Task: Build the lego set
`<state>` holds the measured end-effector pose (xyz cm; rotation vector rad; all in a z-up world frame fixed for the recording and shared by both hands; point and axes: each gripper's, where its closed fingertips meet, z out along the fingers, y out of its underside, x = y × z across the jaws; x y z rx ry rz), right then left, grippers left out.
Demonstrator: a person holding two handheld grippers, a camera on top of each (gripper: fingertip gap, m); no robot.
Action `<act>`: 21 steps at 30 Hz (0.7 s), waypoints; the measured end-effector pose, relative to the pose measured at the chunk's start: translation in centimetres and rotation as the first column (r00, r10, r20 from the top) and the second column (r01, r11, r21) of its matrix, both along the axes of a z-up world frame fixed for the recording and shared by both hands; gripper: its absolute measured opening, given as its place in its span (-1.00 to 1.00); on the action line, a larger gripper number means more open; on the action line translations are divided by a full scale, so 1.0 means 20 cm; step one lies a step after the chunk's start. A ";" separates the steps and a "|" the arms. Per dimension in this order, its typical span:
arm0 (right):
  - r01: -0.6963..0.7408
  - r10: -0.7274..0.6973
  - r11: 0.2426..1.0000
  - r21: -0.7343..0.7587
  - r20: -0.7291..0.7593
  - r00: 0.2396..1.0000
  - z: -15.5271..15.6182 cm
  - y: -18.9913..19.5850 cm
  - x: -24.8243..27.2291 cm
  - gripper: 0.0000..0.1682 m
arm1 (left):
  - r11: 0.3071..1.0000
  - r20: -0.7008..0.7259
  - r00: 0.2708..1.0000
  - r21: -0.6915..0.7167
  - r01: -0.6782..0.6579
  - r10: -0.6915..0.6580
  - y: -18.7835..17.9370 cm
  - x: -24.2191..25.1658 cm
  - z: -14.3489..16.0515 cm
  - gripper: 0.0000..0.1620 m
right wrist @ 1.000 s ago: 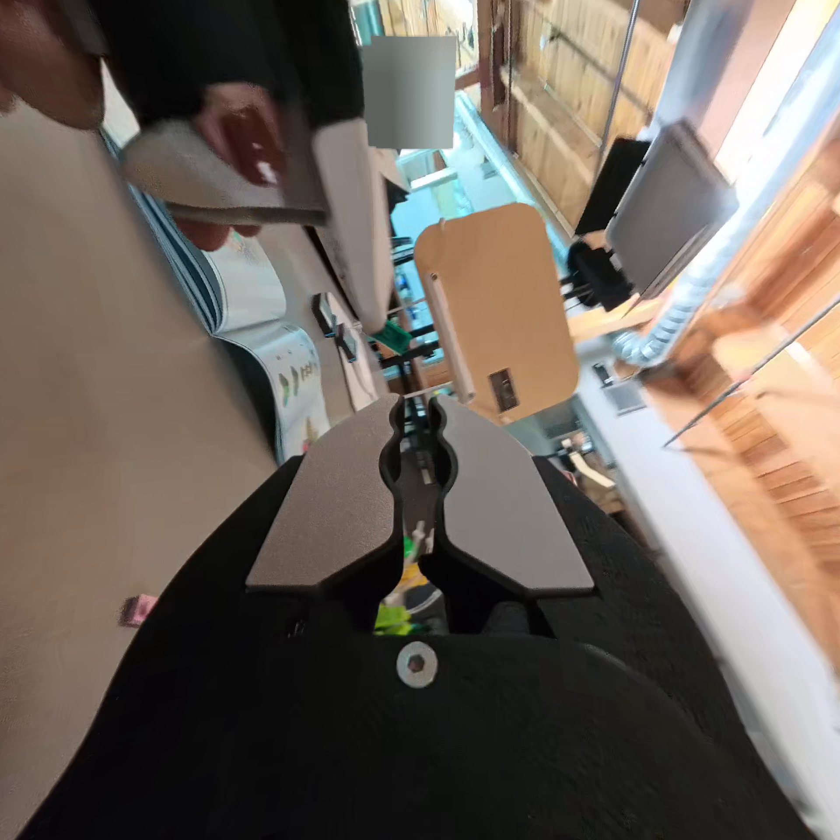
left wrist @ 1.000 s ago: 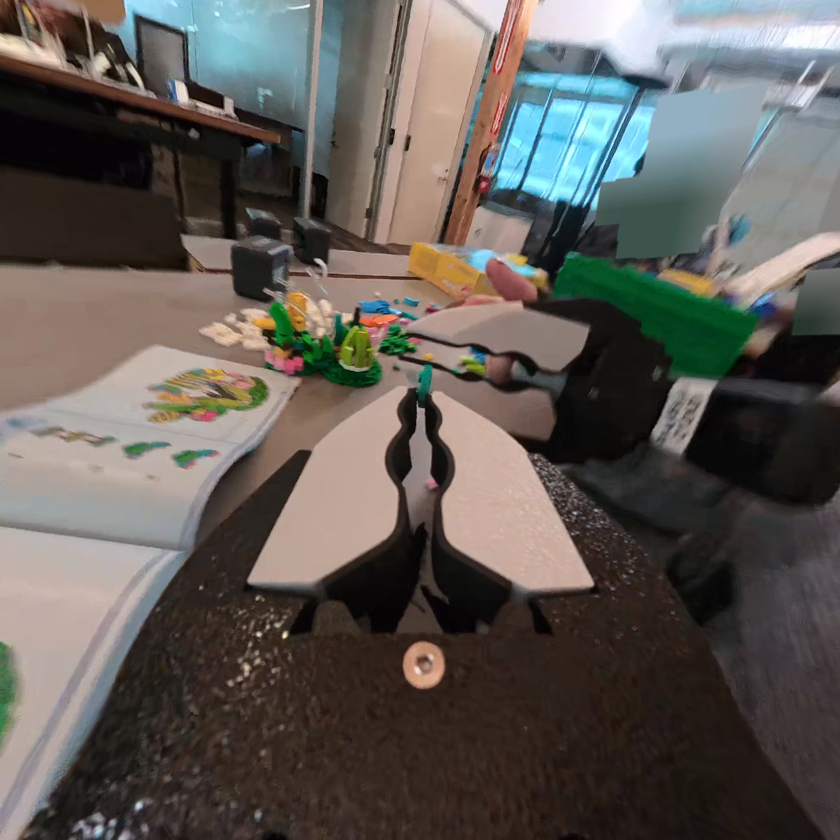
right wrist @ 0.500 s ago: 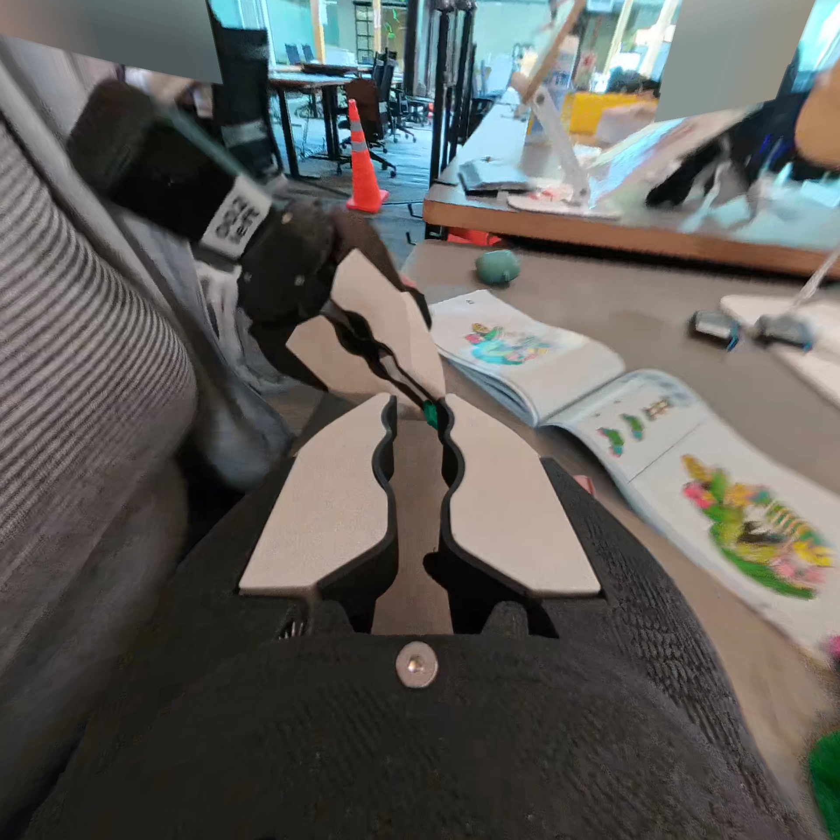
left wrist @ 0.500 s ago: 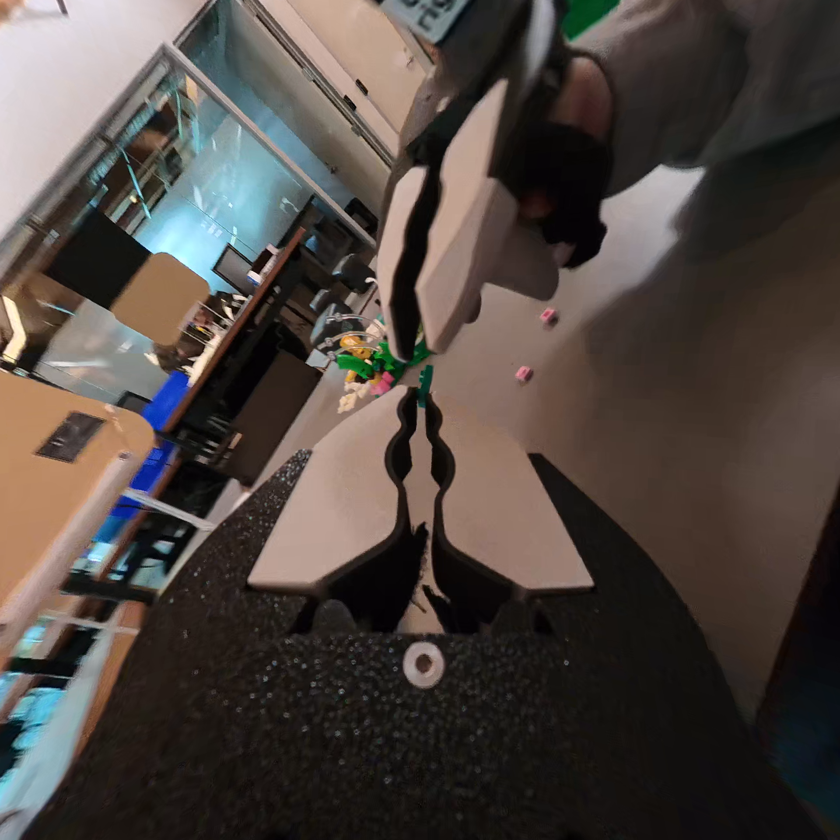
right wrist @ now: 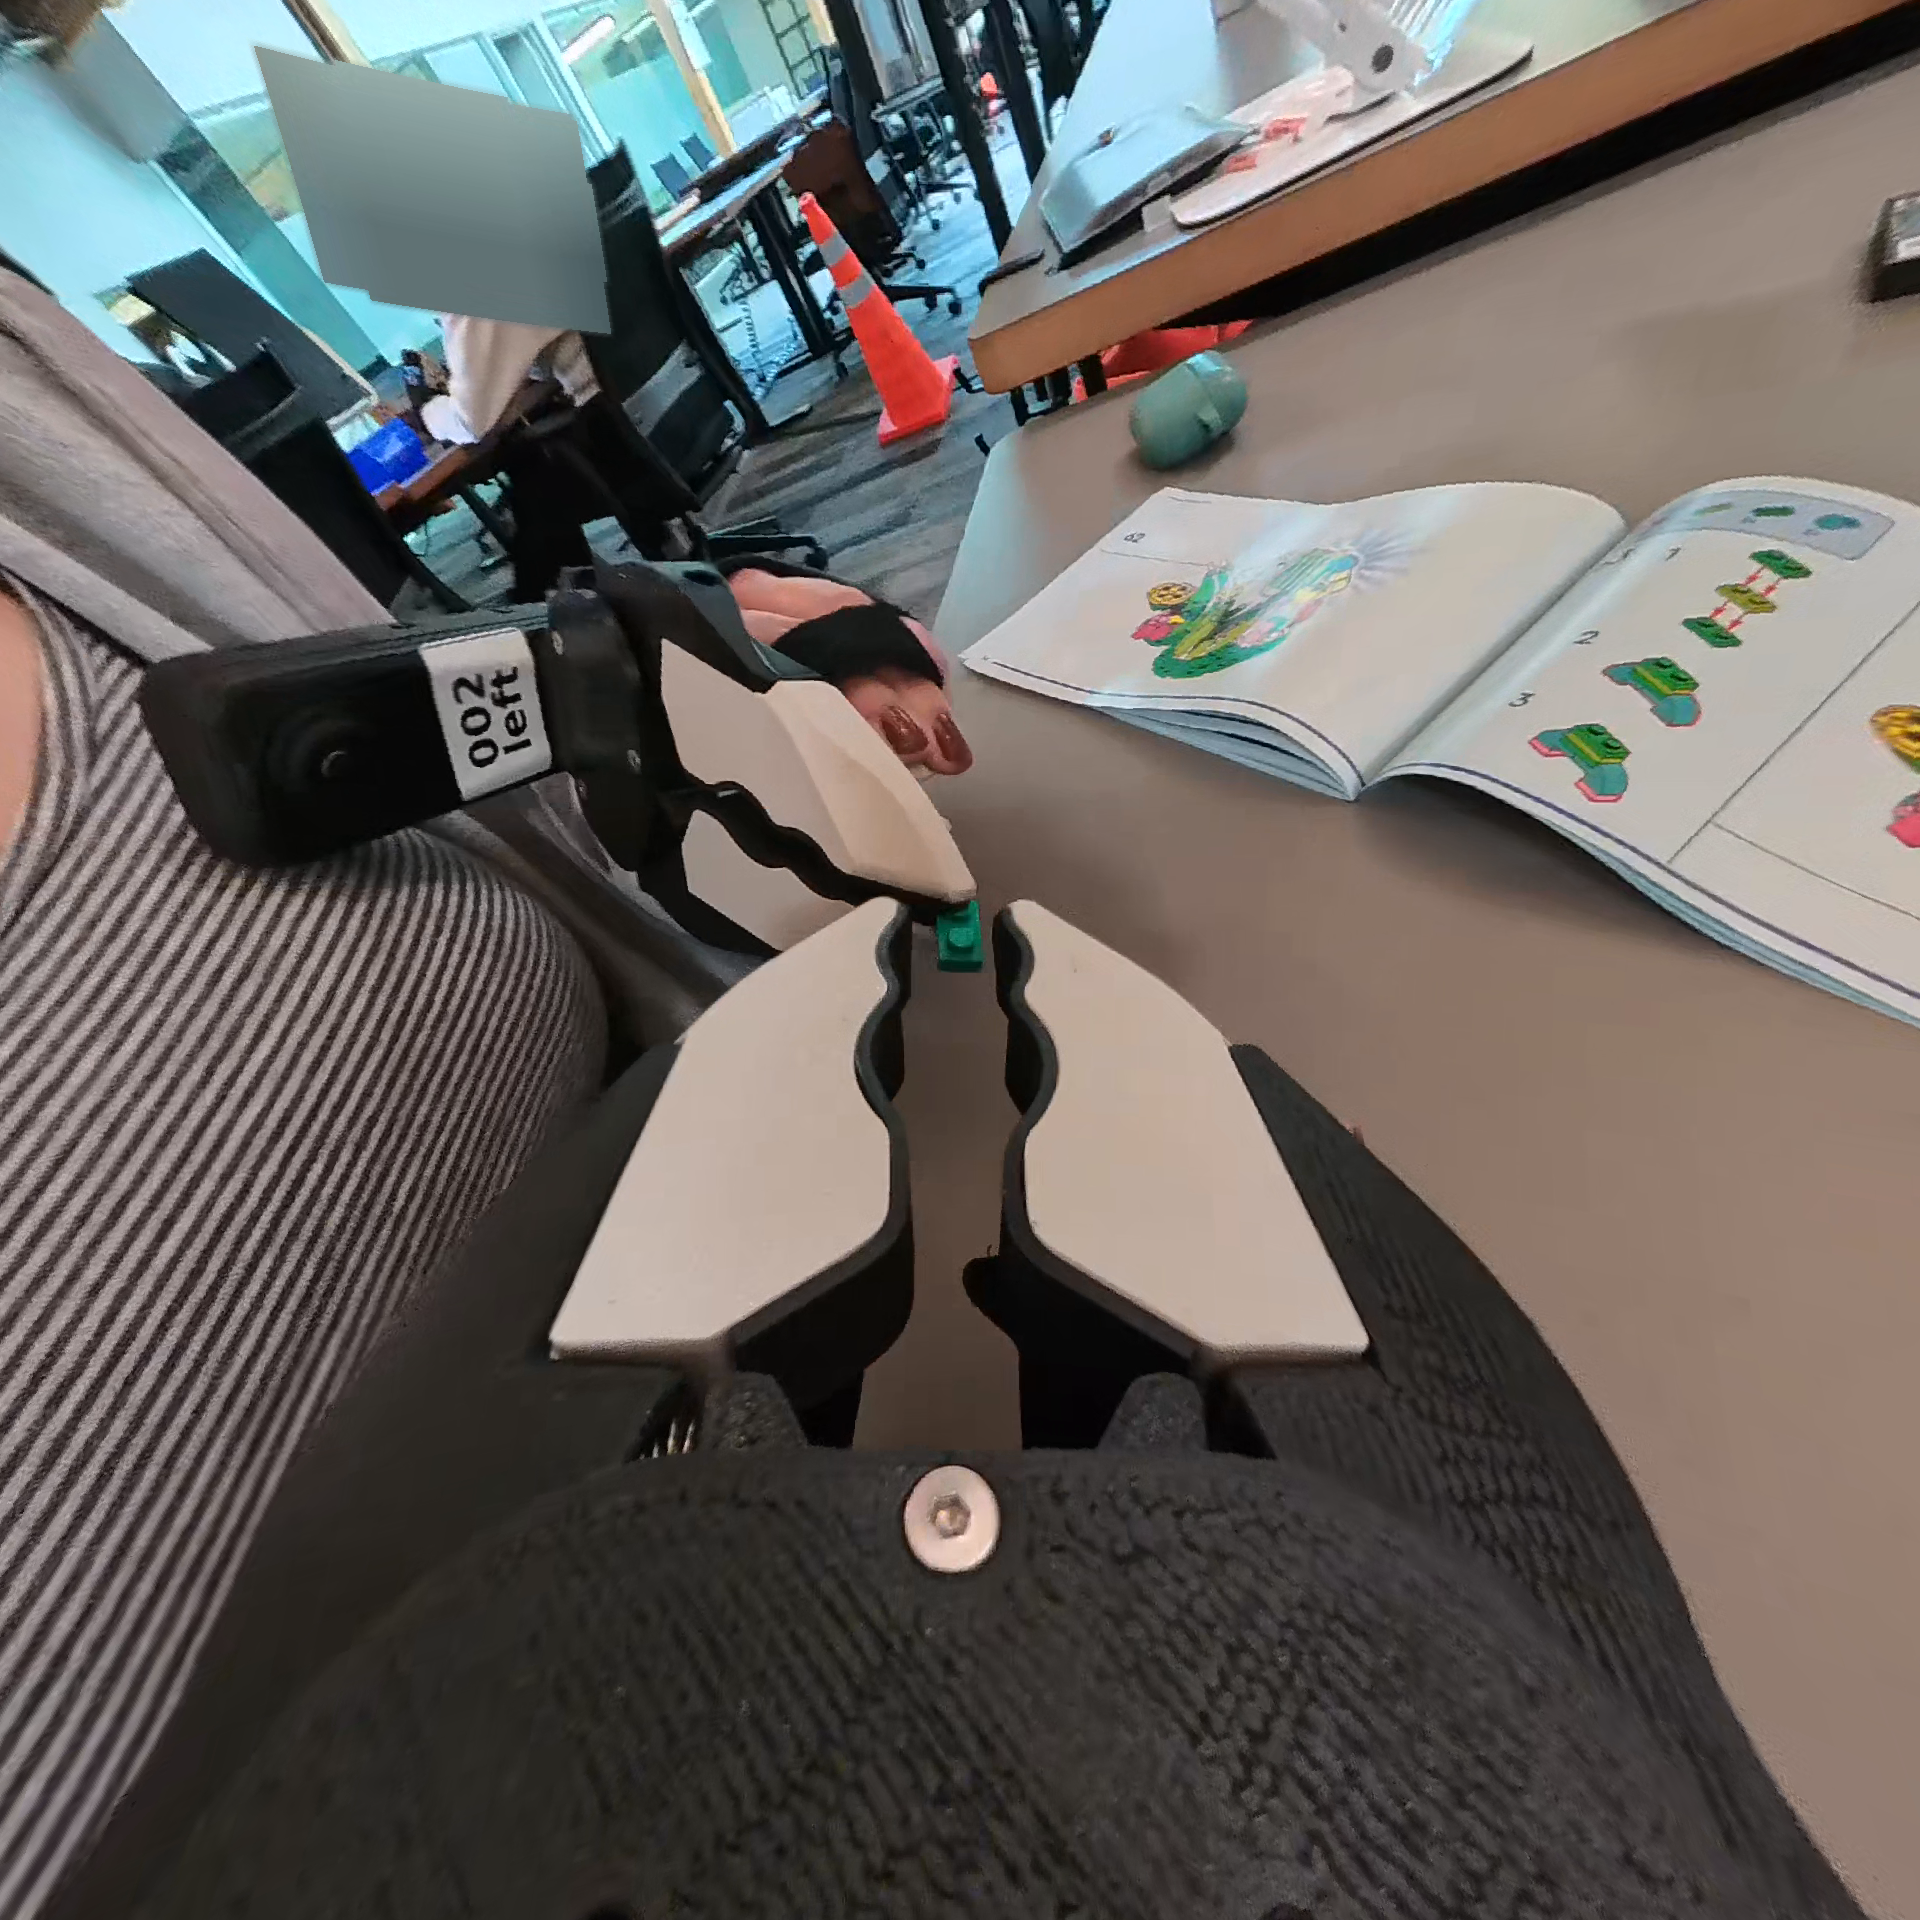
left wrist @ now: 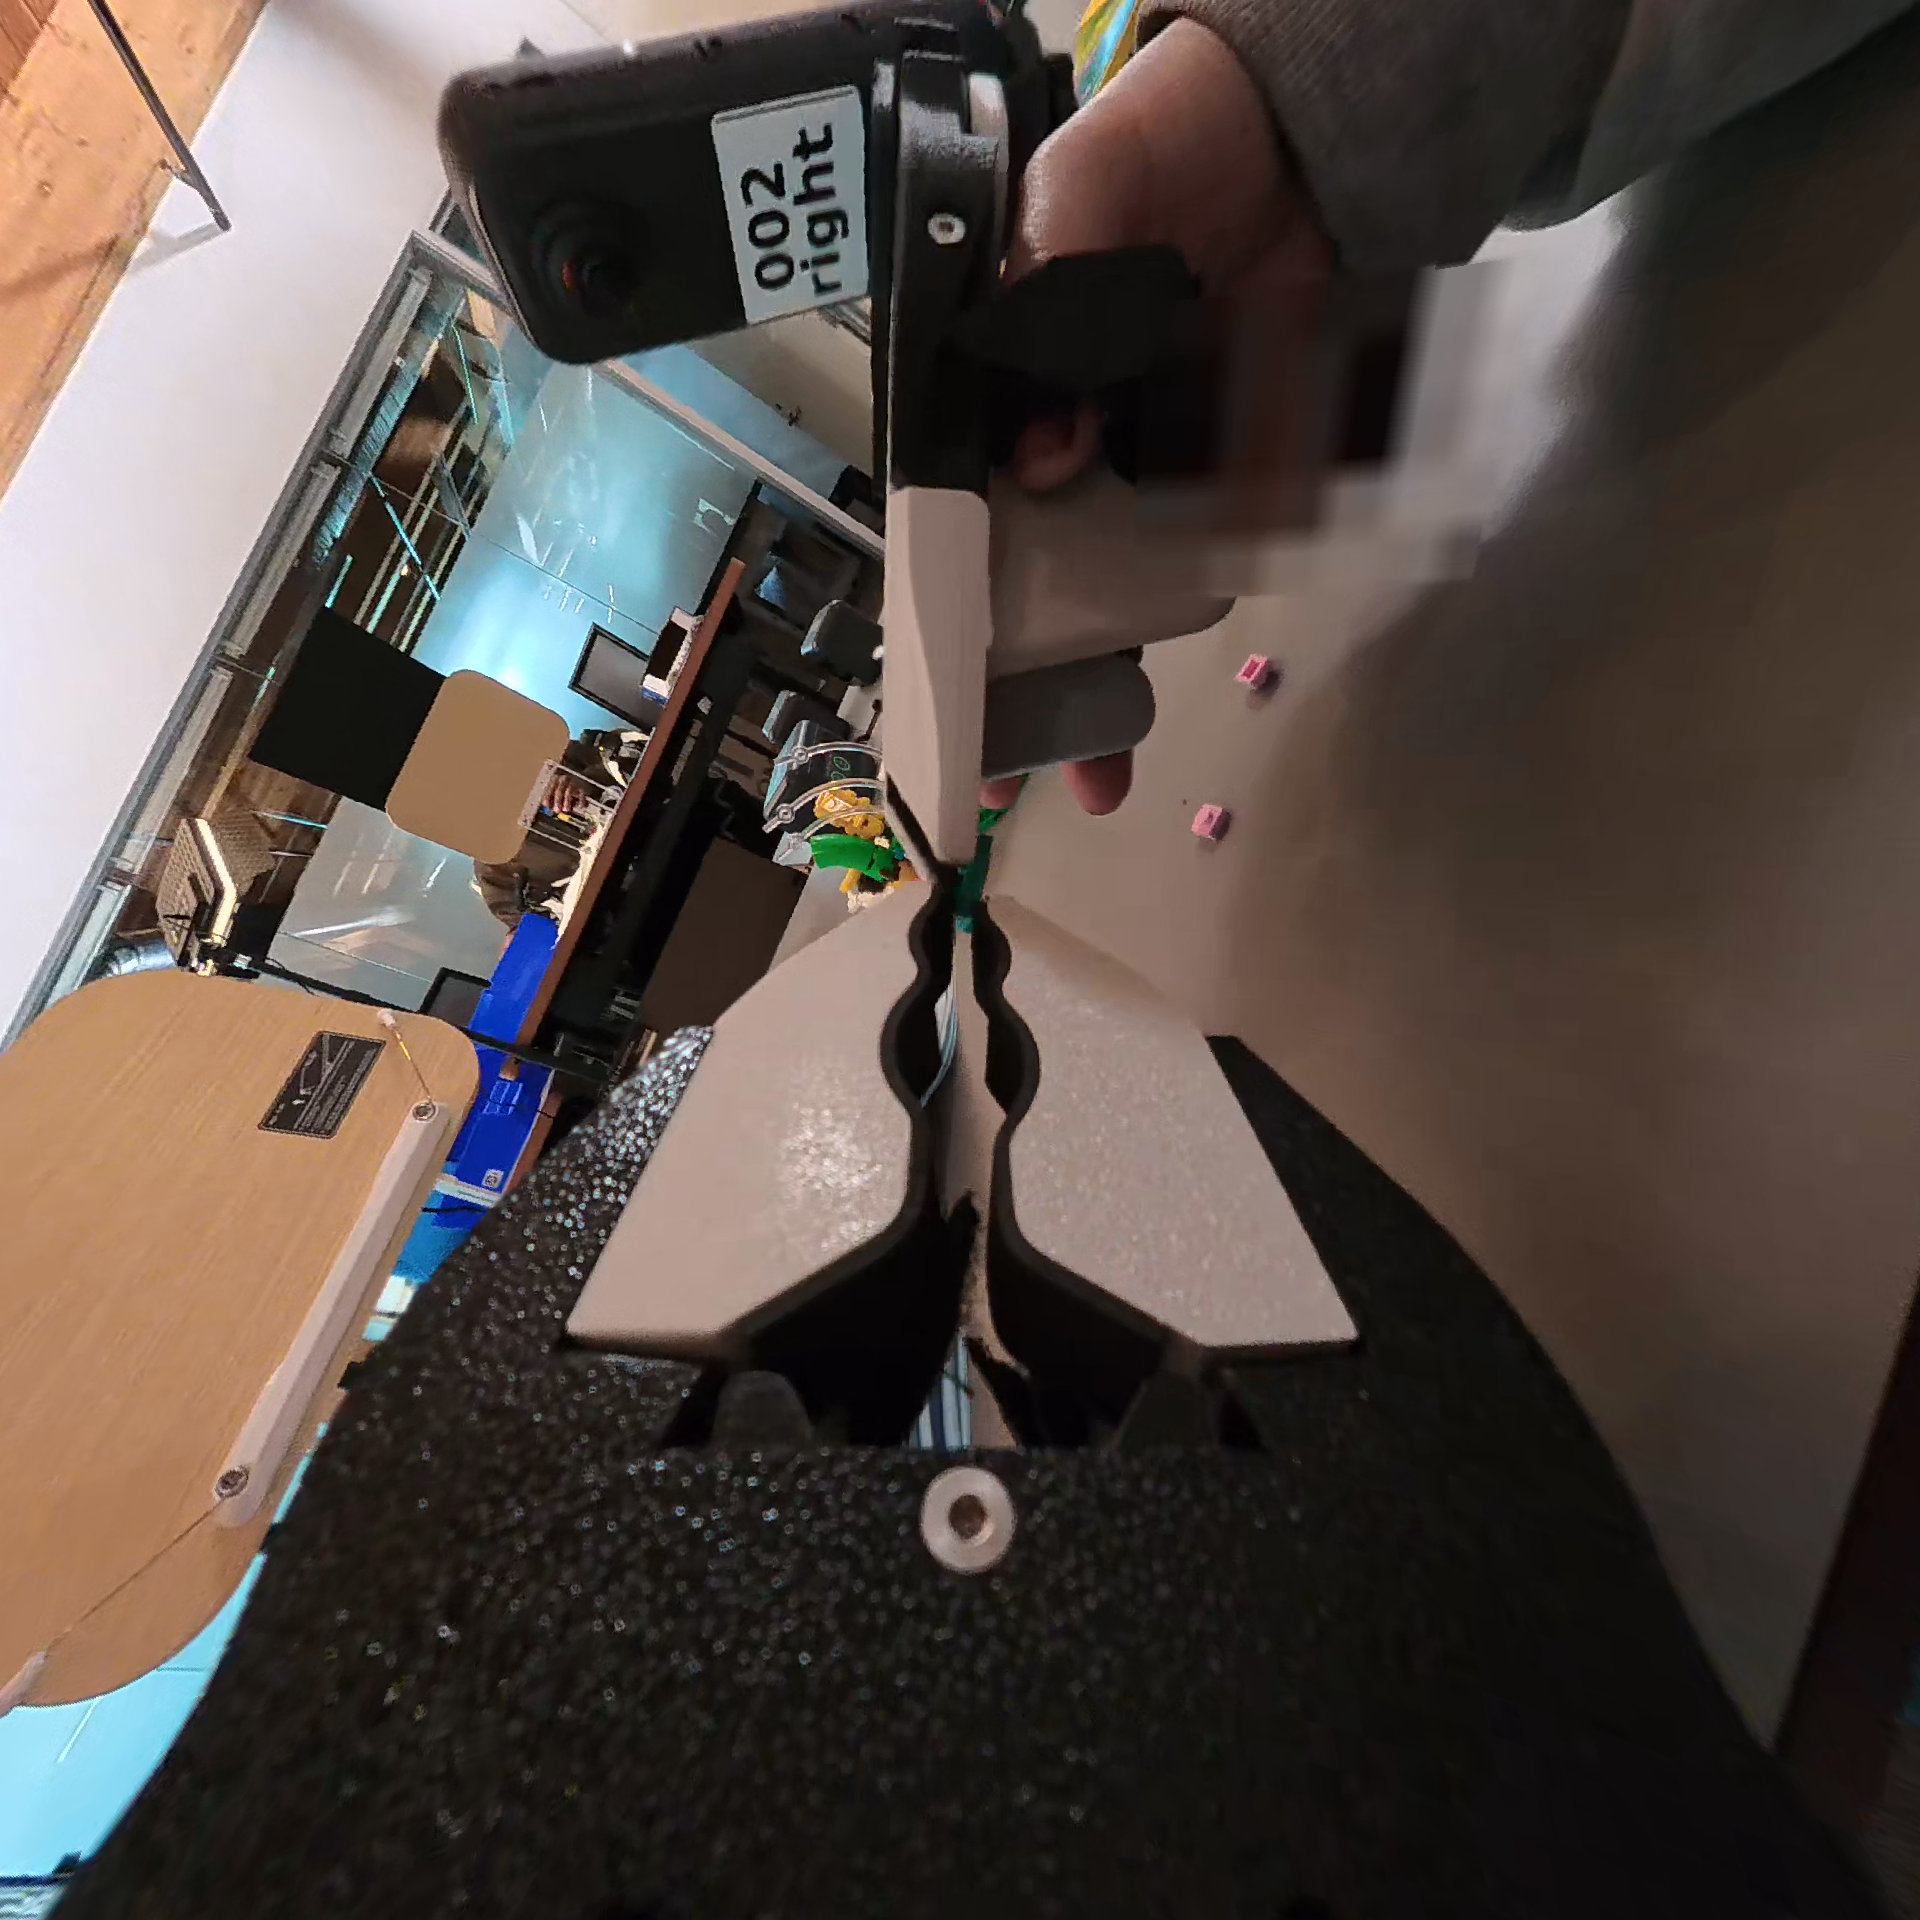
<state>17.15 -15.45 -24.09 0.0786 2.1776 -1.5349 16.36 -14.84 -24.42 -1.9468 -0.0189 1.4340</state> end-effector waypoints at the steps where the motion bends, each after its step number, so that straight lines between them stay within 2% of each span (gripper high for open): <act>1: -0.003 0.003 1.000 0.004 0.003 1.000 0.00 0.00 0.00 -0.84 | 1.000 -0.007 1.000 0.002 0.001 -0.001 0.00 0.00 0.01 -0.96; 7: 0.015 -0.013 1.000 0.022 -0.073 0.997 -0.03 -0.01 -0.01 -0.92 | 0.999 -0.007 1.000 0.047 -0.016 0.016 -0.02 -0.01 0.00 -0.95; 10: 0.098 -0.083 0.992 0.080 -0.174 0.981 -0.10 -0.02 -0.09 -0.92 | 0.986 0.135 0.988 0.136 -0.092 0.073 -0.06 -0.06 -0.06 -0.92; 14: 0.151 -0.039 0.954 0.257 -0.396 0.918 -0.29 0.02 -0.13 -0.92 | 0.926 0.269 0.954 0.309 -0.216 0.133 -0.19 -0.11 -0.03 -0.84; 17: 0.155 0.015 0.931 0.329 -0.461 0.888 -0.35 0.02 -0.12 -0.92 | 0.867 0.314 0.942 0.429 -0.255 0.122 -0.25 -0.12 0.02 -0.82; 21: 0.157 0.069 0.908 0.389 -0.509 0.858 -0.38 0.03 -0.12 -0.92 | 0.829 0.343 0.926 0.464 -0.313 0.157 -0.29 -0.15 0.03 -0.84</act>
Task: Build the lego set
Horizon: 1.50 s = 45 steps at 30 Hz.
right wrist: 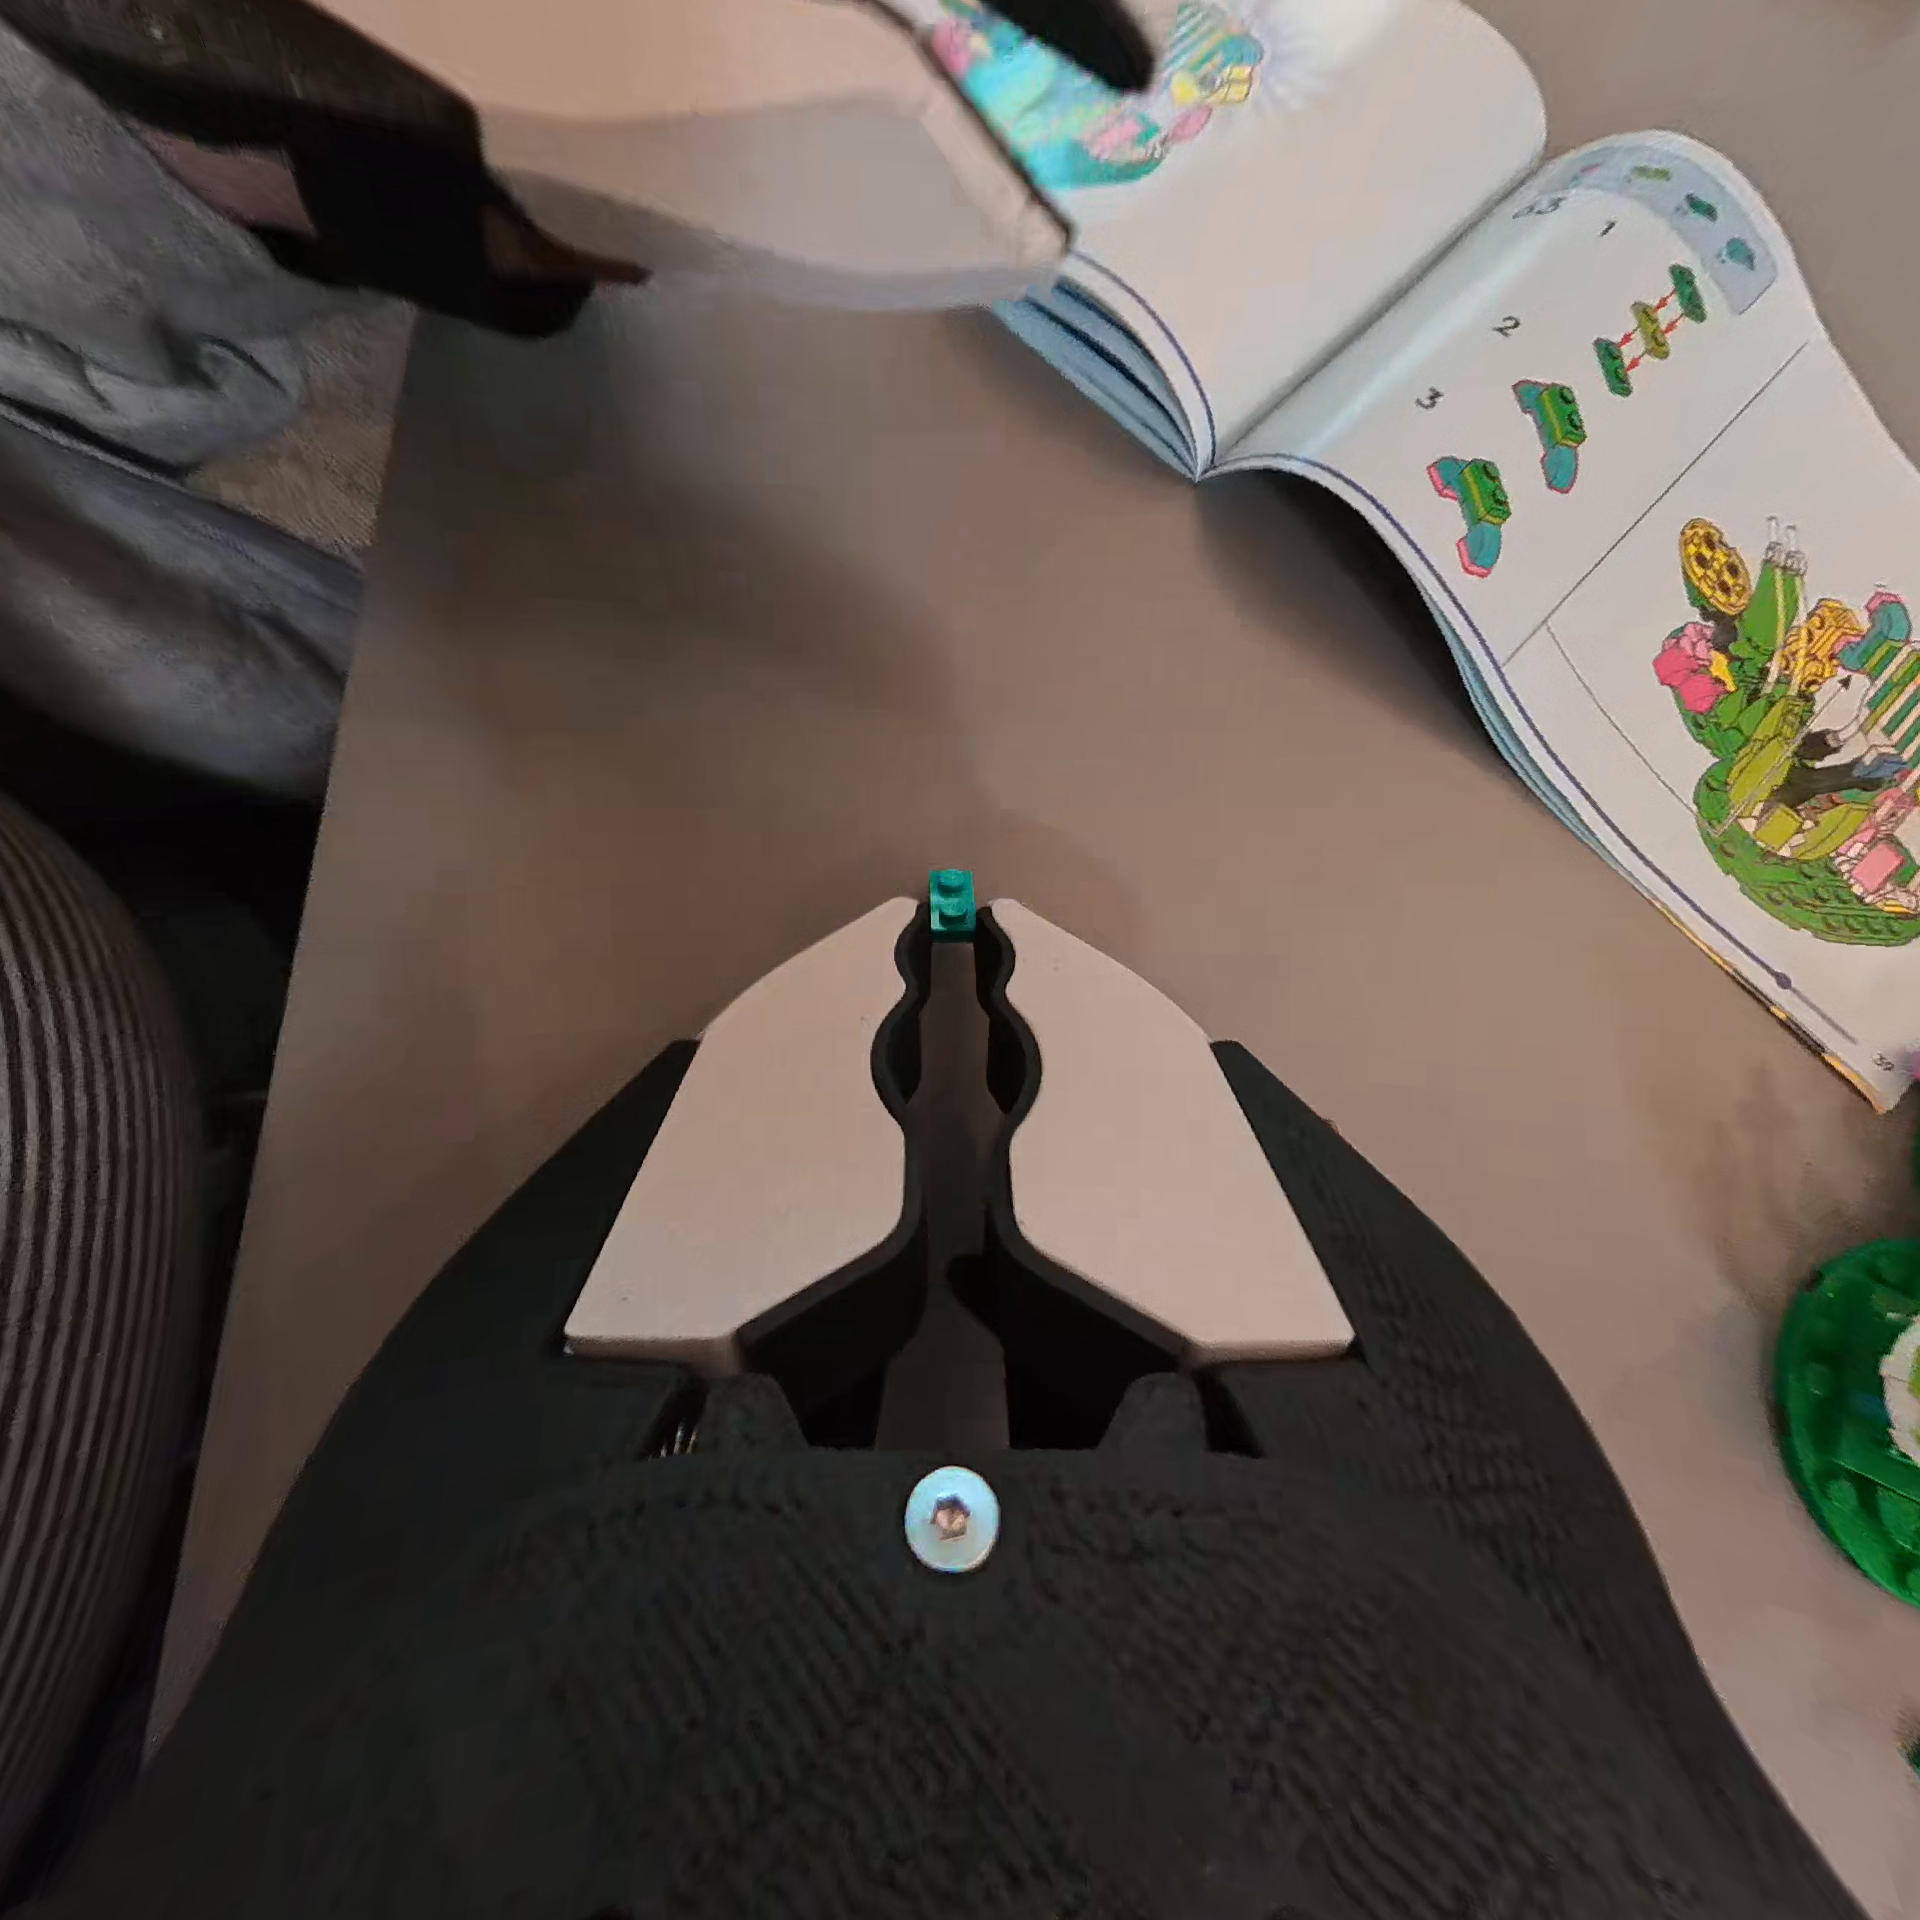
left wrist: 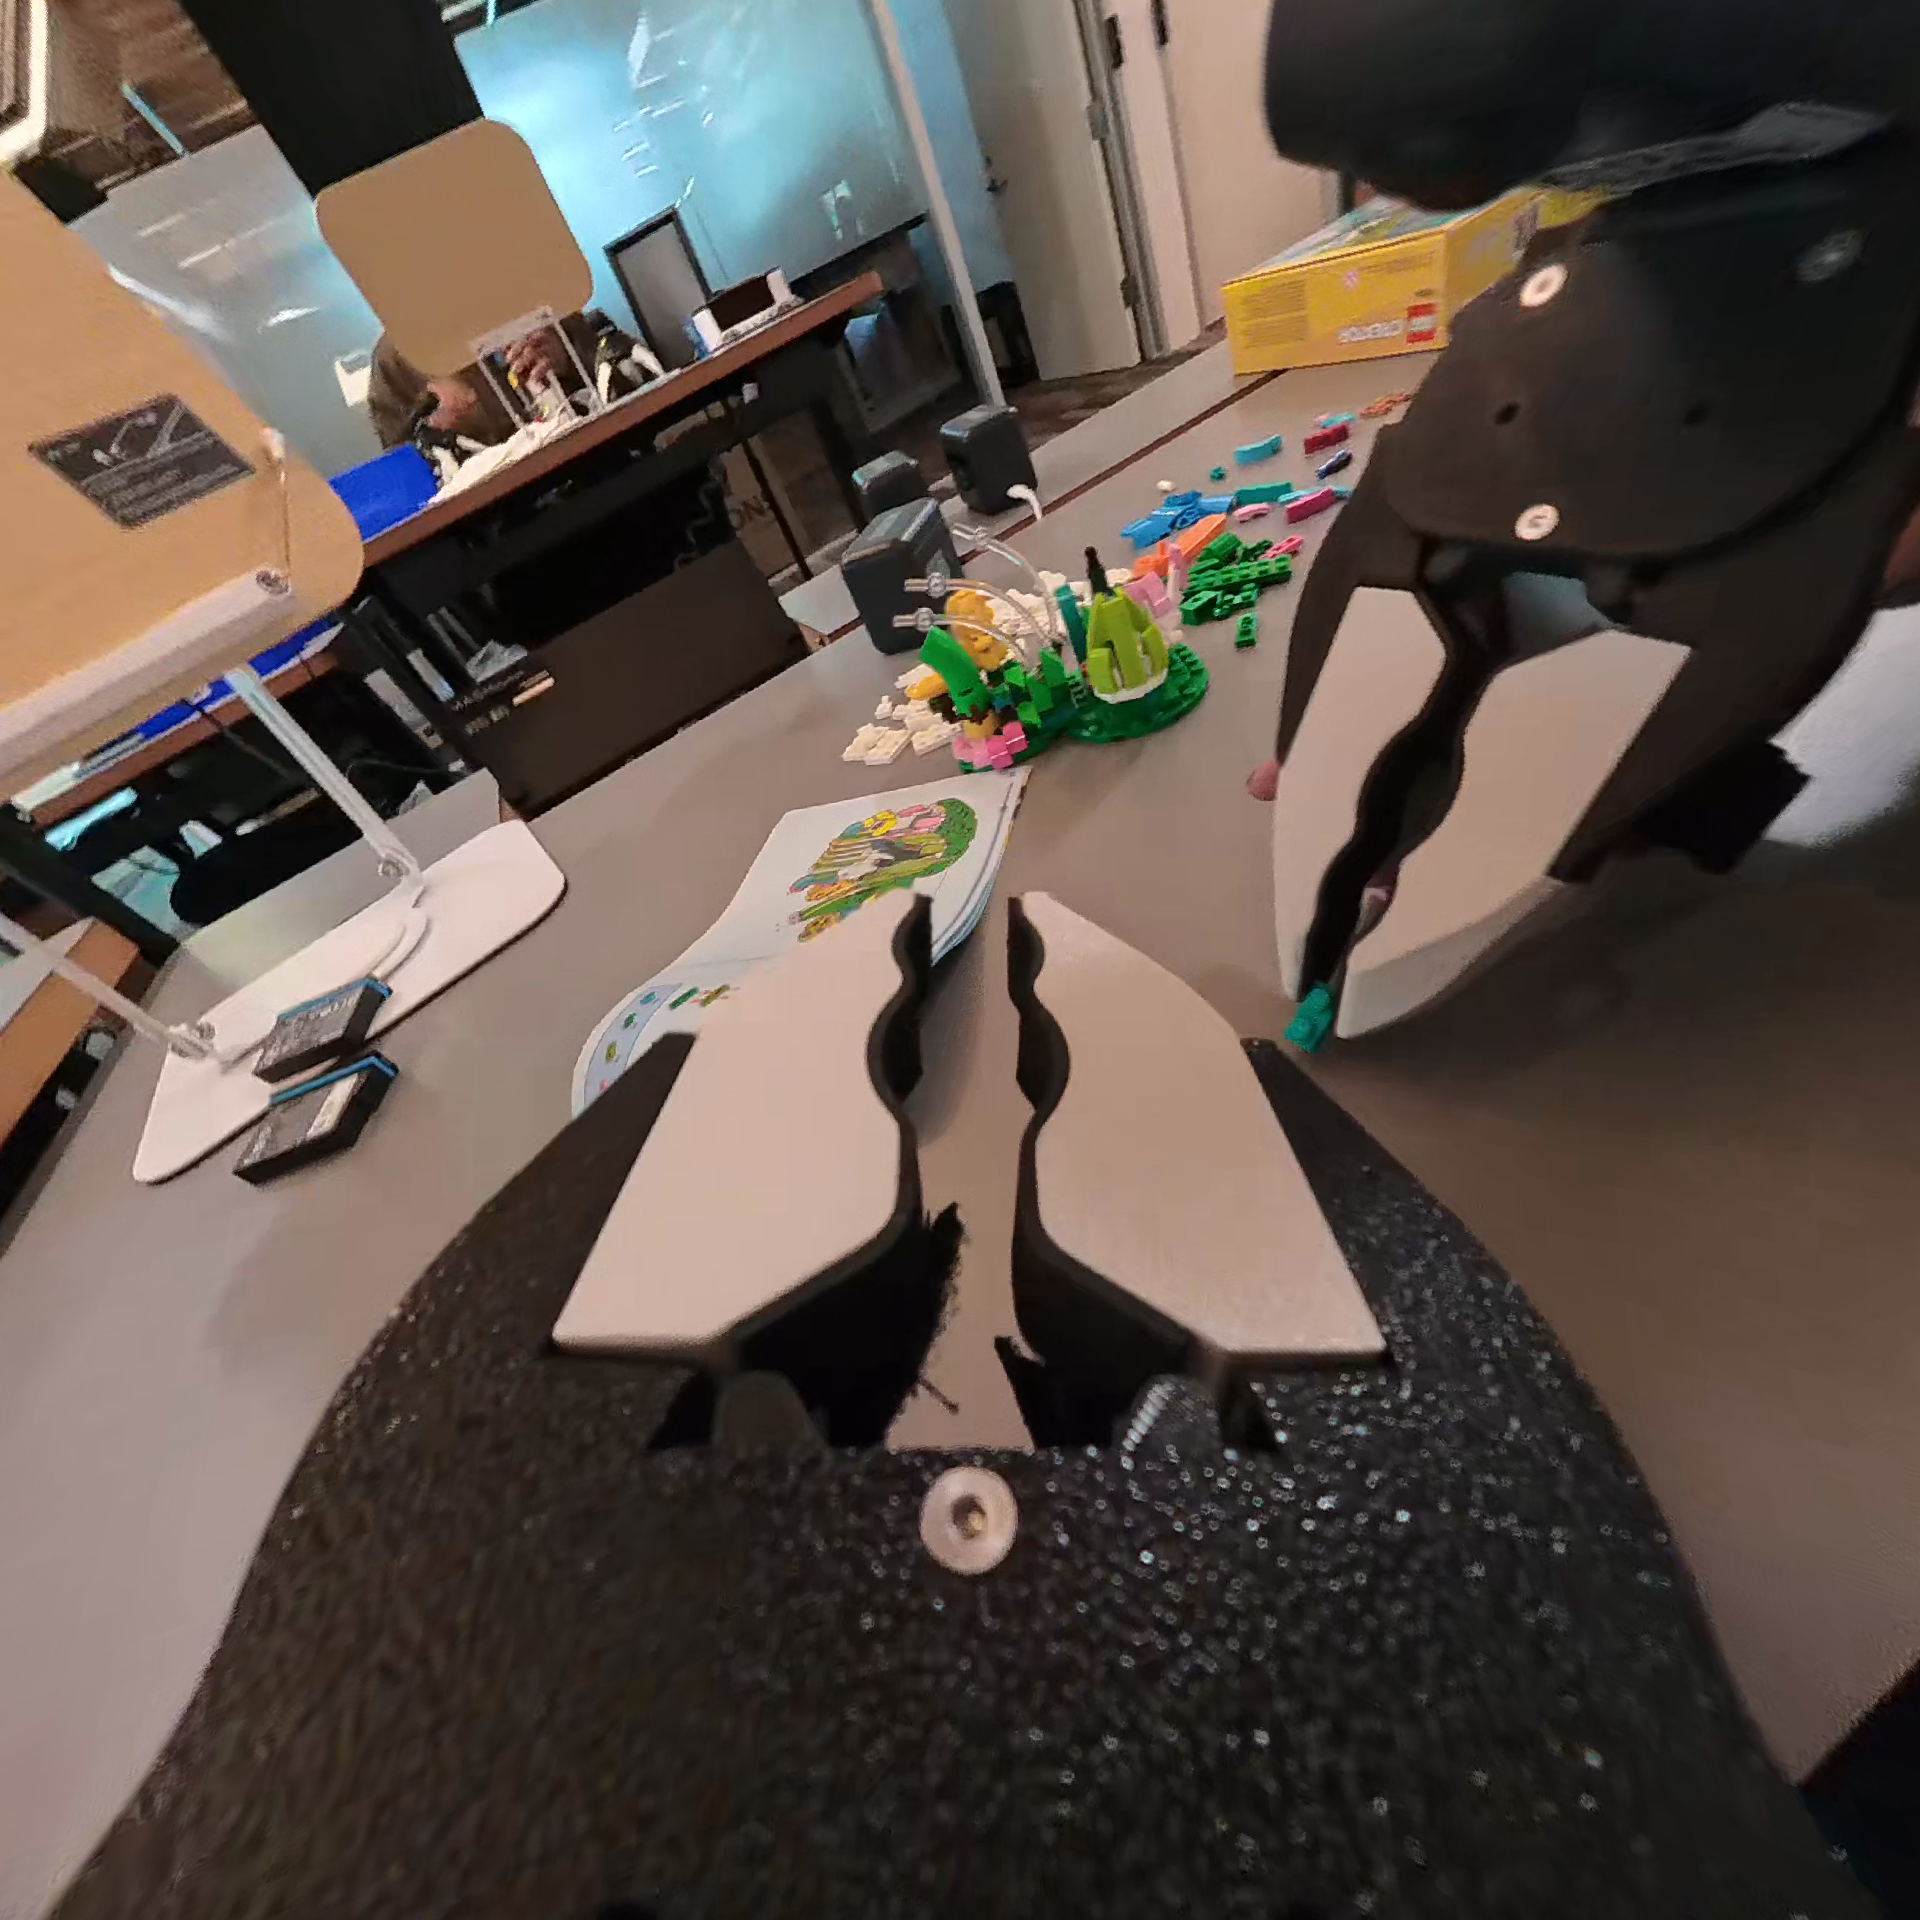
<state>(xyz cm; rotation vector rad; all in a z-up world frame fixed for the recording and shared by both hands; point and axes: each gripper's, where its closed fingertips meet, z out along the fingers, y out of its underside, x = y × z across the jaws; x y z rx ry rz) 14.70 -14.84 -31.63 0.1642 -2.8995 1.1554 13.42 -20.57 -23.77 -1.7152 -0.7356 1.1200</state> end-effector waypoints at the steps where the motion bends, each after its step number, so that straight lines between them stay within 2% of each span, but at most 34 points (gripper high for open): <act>1: -0.007 0.007 1.000 0.024 -0.018 1.000 -0.01 0.00 0.00 -0.92 | 1.000 0.014 1.000 0.009 -0.015 0.015 -0.01 -0.01 0.00 -0.84; 9: -0.038 0.049 0.991 0.129 -0.085 0.995 -0.03 0.01 -0.01 -0.91 | 0.990 0.037 0.998 0.125 -0.059 0.055 -0.05 -0.02 0.04 -0.85; 15: -0.030 0.042 0.992 0.125 -0.089 0.995 -0.02 0.01 -0.01 -0.76 | 0.984 0.049 0.997 0.166 -0.063 0.056 -0.06 -0.02 0.05 -0.88; 18: -0.032 0.039 0.996 0.078 -0.090 0.995 0.04 0.01 0.01 -0.76 | 0.980 0.040 0.997 0.186 -0.067 0.060 -0.06 -0.01 0.06 -0.88; 22: -0.030 0.021 0.995 -0.090 -0.095 0.995 0.24 0.10 0.06 -0.76 | 0.963 0.003 0.999 0.267 -0.034 0.034 -0.02 -0.01 0.10 -0.79; 25: 0.046 -0.070 0.974 -0.221 -0.101 0.992 0.40 0.28 0.01 -0.75 | 0.938 0.006 1.000 0.345 0.002 -0.004 0.03 -0.03 0.12 -0.63; 27: 0.152 -0.190 0.950 -0.274 -0.117 0.975 0.47 0.46 -0.09 -0.76 | 0.923 0.000 1.000 0.386 0.013 -0.015 0.06 -0.06 0.13 -0.58; 30: 0.352 -0.403 0.895 -0.273 -0.161 0.901 0.51 0.81 -0.28 -0.76 | 0.905 -0.054 0.999 0.424 0.030 -0.008 0.09 -0.10 0.18 -0.57; 33: 0.565 -0.611 0.789 -0.243 -0.202 0.766 0.49 1.18 -0.43 -0.77 | 0.898 -0.131 0.991 0.439 0.035 0.026 0.10 -0.16 0.26 -0.59; 36: 0.686 -0.724 0.689 -0.233 -0.191 0.663 0.44 1.45 -0.51 -0.79 | 0.885 -0.177 0.983 0.463 0.045 0.042 0.10 -0.24 0.30 -0.66; 38: 0.739 -0.782 0.620 -0.262 -0.129 0.610 0.41 1.56 -0.57 -0.84 | 0.863 -0.152 0.988 0.499 0.076 0.001 0.13 -0.29 0.29 -0.66; 40: 0.763 -0.805 0.585 -0.275 -0.082 0.588 0.38 1.63 -0.61 -0.87 | 0.861 -0.125 0.992 0.502 0.078 -0.017 0.15 -0.34 0.26 -0.65; 45: 0.825 -0.842 0.538 -0.175 -0.161 0.515 0.27 1.80 -0.72 -0.92 | 0.901 -0.150 0.989 0.428 0.062 0.003 0.17 -0.41 0.18 -0.66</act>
